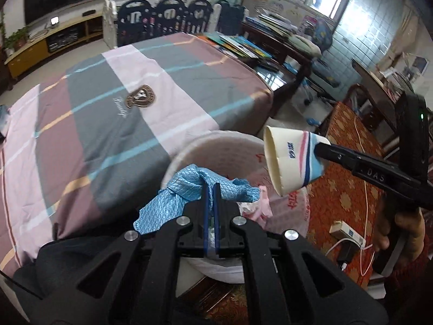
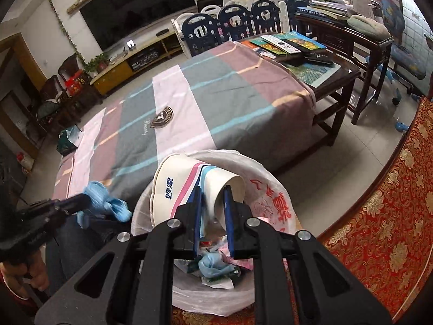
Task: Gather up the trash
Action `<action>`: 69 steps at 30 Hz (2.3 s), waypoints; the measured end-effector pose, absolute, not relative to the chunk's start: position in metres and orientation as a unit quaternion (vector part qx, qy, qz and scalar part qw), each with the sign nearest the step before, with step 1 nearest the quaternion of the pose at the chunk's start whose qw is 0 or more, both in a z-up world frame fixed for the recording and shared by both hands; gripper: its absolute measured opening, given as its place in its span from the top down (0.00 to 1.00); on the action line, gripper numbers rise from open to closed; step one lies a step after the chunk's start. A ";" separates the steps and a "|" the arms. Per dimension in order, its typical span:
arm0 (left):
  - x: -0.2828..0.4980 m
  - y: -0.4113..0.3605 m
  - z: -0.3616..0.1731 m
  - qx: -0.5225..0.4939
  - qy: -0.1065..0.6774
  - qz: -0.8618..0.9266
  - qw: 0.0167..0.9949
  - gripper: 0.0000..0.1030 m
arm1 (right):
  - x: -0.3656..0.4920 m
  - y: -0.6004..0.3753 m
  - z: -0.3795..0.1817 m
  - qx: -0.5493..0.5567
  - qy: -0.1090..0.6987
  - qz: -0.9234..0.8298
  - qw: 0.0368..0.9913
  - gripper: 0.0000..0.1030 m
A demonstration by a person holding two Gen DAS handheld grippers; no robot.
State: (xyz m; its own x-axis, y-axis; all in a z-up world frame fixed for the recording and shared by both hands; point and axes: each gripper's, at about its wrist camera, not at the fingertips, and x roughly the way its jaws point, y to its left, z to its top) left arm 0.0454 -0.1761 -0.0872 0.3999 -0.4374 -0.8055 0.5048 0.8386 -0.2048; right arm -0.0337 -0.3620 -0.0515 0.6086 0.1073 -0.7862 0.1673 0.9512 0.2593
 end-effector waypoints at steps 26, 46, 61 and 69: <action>-0.030 -0.071 0.037 0.023 0.350 0.045 0.935 0.03 | -0.085 -0.241 0.045 0.033 0.398 -0.038 0.916 0.03; -0.047 -0.067 0.051 0.005 0.329 0.042 0.943 0.03 | -0.088 -0.244 0.051 0.043 0.385 -0.054 0.920 0.03; -0.046 -0.068 0.050 0.003 0.329 0.042 0.943 0.03 | -0.087 -0.243 0.051 0.042 0.386 -0.053 0.920 0.03; -0.047 -0.068 0.050 0.002 0.330 0.042 0.943 0.03 | -0.086 -0.243 0.048 0.043 0.388 -0.052 0.919 0.03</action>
State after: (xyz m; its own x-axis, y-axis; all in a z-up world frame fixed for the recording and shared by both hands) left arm -0.0467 -0.0677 0.0499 0.7790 0.0799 -0.6220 -0.0767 0.9965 0.0320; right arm -0.0863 -0.2432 0.0484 0.6939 -0.0632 -0.7173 0.1294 0.9909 0.0378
